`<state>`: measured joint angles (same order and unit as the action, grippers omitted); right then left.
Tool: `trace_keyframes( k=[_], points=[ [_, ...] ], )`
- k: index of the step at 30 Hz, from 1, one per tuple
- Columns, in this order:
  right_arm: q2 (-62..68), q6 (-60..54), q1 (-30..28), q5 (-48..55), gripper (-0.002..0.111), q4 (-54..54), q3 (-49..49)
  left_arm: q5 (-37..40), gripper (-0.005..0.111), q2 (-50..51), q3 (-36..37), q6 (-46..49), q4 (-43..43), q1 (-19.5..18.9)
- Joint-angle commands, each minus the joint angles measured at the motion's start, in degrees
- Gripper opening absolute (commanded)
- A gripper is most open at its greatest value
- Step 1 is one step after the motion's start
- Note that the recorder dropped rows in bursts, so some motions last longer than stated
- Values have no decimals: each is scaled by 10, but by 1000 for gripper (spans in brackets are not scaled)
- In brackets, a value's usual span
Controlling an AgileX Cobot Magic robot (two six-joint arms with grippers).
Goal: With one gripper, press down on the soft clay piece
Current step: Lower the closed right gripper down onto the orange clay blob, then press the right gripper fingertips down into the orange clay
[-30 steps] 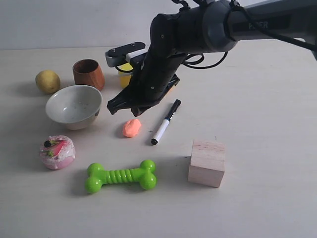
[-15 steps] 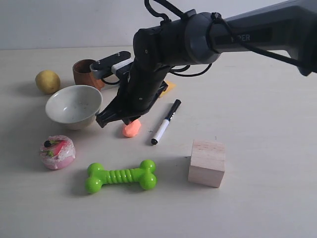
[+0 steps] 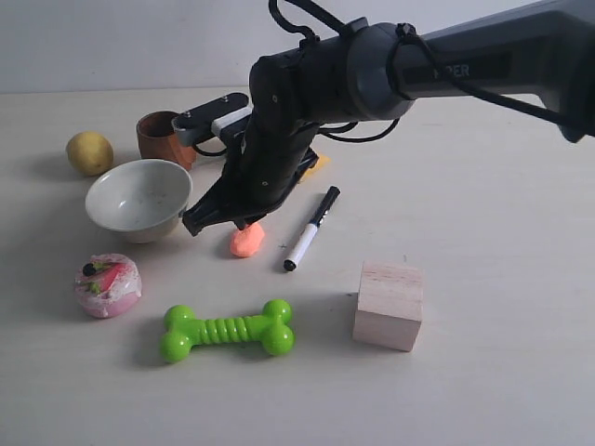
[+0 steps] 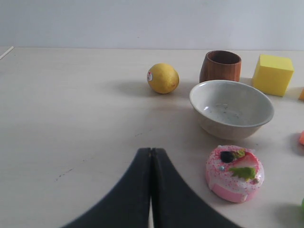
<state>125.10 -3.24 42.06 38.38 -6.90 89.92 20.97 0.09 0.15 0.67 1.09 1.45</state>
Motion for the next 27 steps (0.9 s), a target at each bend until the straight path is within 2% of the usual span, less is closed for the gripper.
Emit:
trace_keyframes(
  k=[1, 22, 27],
  points=[
    [10, 3, -1, -6, 0, 6, 3, -6, 0, -1, -1, 0, 2, 3],
    [63, 8, -1, 22, 0, -17, 3, -6, 0, -1, -1, 0, 2, 3],
    [63, 19, -1, 29, 0, 16, 3, -6, 0, -1, -1, 0, 2, 3]
  ],
)
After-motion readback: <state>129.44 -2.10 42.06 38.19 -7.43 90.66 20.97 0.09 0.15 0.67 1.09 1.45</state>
